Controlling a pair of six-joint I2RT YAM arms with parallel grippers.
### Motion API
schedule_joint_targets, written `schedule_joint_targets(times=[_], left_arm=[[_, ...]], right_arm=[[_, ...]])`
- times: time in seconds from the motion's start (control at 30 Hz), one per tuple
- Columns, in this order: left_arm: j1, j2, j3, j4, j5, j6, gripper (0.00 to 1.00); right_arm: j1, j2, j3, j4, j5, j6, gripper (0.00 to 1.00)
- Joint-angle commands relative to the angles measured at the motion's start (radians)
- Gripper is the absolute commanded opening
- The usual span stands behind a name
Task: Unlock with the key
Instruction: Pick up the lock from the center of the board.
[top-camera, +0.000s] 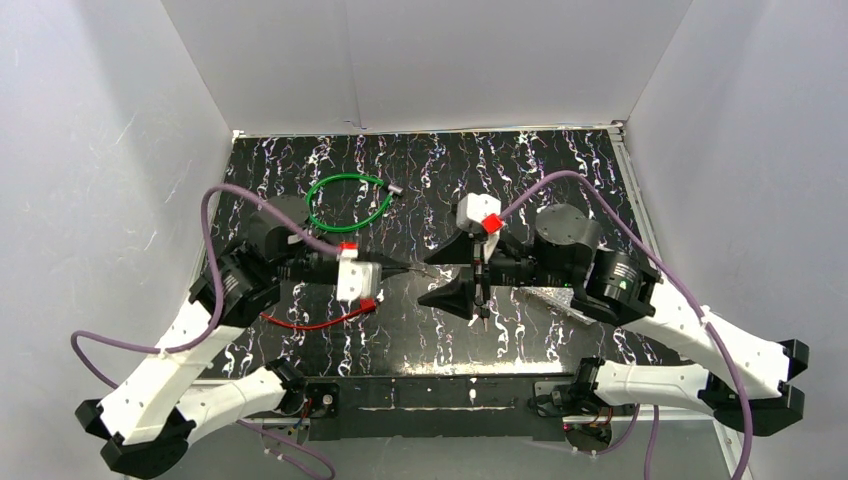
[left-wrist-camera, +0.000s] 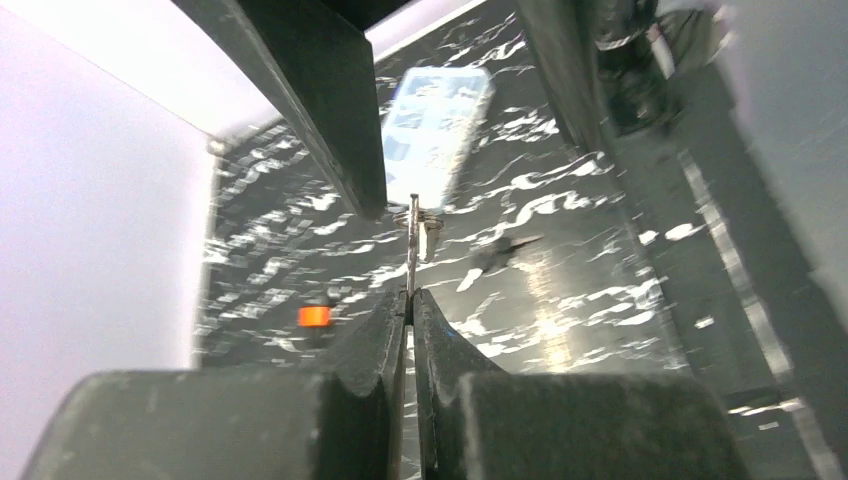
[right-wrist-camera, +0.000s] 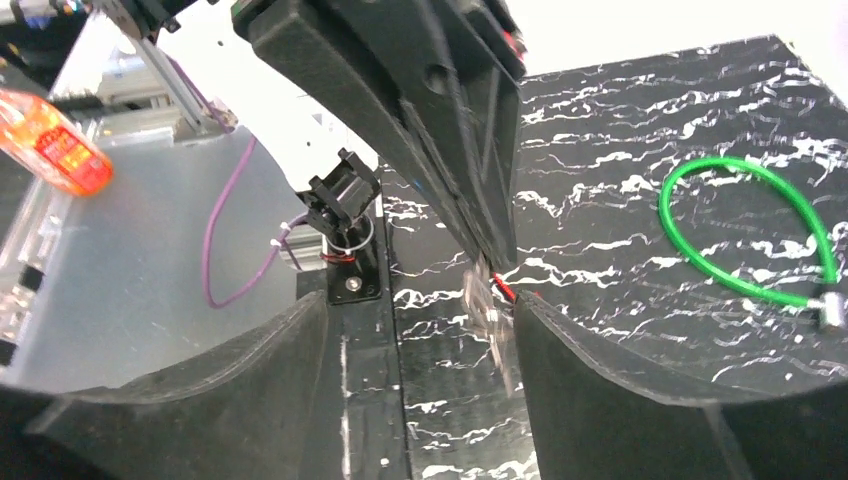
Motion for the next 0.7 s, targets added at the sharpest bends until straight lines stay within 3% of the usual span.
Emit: schedule_joint_targets(times=[0.0, 0.17, 0.33, 0.53, 0.67], left_arm=[[-0.011, -0.103, -0.077, -0.013, -0.067, 0.371, 0.00], [-0.018, -0.223, -0.215, 0.026, -0.061, 0.843, 0.00], [-0.018, -0.305, -0.342, 0.045, -0.033, 1.307, 0.00], [-0.018, -0.311, -0.444, 0.226, -0.091, 1.479, 0.00], [-0.018, -0.301, -0.440, 0.262, -0.094, 1.512, 0.00]], right_arm=[[-0.008, -0.099, -0.044, 0.102, 0.066, 0.139, 0.77], [-0.082, -0.142, -0.095, 0.167, 0.039, 0.302, 0.78], [-0.308, -0.064, -0.125, 0.369, -0.216, 0.652, 0.73], [-0.331, 0.020, -0.198, 0.614, -0.373, 0.892, 0.65], [-0.331, 0.043, -0.240, 0.688, -0.399, 0.940, 0.61]])
